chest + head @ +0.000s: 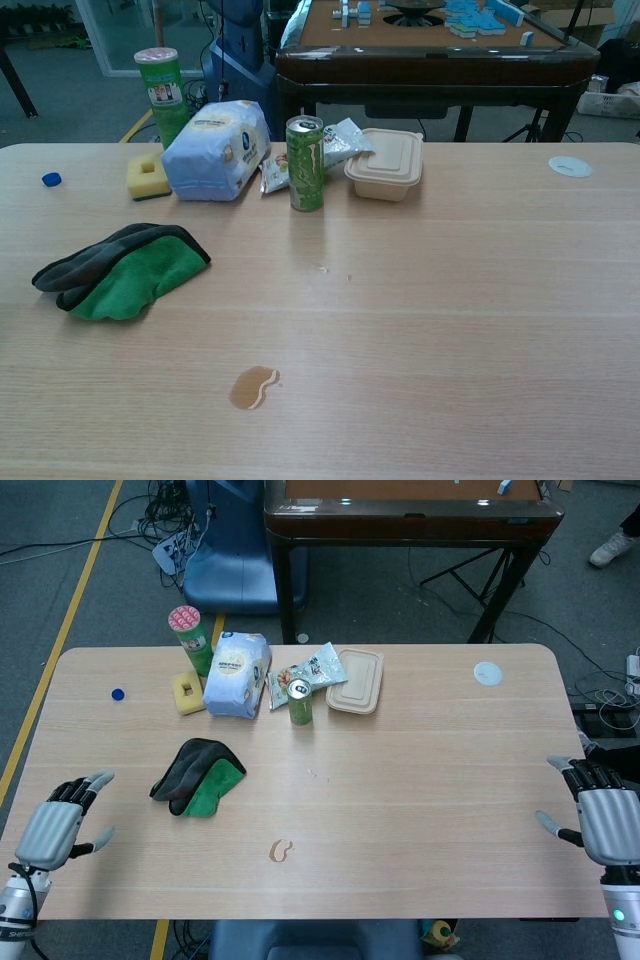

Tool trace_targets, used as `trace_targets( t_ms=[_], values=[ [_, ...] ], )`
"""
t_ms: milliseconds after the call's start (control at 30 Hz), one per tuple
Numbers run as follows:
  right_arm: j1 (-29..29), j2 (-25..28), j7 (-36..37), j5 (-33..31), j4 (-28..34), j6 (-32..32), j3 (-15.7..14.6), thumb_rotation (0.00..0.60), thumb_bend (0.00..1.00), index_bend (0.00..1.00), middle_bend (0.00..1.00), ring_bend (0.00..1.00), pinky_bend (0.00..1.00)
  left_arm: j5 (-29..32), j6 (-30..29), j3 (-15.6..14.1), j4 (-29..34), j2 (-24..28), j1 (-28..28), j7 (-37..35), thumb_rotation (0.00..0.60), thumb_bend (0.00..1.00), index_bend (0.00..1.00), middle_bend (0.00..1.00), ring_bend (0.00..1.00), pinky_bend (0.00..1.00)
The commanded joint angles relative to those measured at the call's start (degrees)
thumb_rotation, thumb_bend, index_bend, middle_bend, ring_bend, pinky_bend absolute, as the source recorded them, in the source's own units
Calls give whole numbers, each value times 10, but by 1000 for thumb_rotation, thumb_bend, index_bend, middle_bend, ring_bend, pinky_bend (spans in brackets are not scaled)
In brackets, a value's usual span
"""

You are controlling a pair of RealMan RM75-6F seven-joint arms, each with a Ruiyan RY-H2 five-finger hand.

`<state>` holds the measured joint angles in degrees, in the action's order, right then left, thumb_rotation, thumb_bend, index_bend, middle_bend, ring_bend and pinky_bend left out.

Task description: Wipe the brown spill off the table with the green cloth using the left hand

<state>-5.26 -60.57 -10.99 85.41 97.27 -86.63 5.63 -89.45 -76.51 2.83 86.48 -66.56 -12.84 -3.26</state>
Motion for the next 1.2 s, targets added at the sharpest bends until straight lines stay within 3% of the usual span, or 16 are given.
trace_targets(
  t_ms=[33,300,700,1200],
  values=[
    [0,5,-5,-1,6,-2,2,600,232,238,278,232,271,-31,47,1,-31,-6,-48,-46,600,248,98,142,153,164],
    [5,14,-11,-4,16,-6,1,600,232,238,278,232,271,-67,147,0,-92,-31,-145,-98,600,248,80,93,144,164],
    [10,21,-9,-10,21,-6,-1,600,232,238,278,232,271,-52,282,-11,-157,-75,-249,-109,600,248,27,19,84,163],
    [18,21,5,-21,13,-2,-6,600,232,238,278,232,271,-6,397,-21,-216,-131,-322,-43,600,248,19,0,45,163]
  ],
)
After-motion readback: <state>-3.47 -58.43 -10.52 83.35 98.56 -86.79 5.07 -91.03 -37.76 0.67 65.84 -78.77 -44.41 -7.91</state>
